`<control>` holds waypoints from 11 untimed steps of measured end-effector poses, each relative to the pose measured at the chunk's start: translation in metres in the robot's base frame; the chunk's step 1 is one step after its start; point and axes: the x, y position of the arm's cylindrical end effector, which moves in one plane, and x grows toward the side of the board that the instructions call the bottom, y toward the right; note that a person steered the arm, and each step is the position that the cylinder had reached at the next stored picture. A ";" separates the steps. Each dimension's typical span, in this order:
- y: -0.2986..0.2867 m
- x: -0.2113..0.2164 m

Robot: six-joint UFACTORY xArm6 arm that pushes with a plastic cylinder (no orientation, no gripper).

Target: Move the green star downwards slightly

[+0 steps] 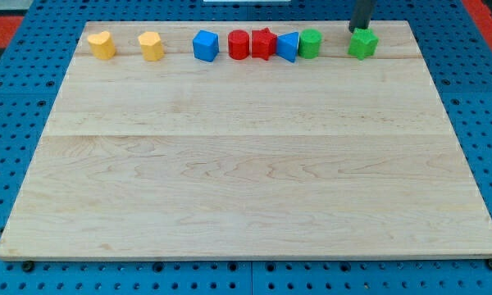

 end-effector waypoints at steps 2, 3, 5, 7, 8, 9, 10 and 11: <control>-0.011 0.028; 0.006 0.043; -0.027 0.063; -0.040 0.079; -0.023 0.078; -0.019 0.066; -0.016 0.039; 0.020 0.046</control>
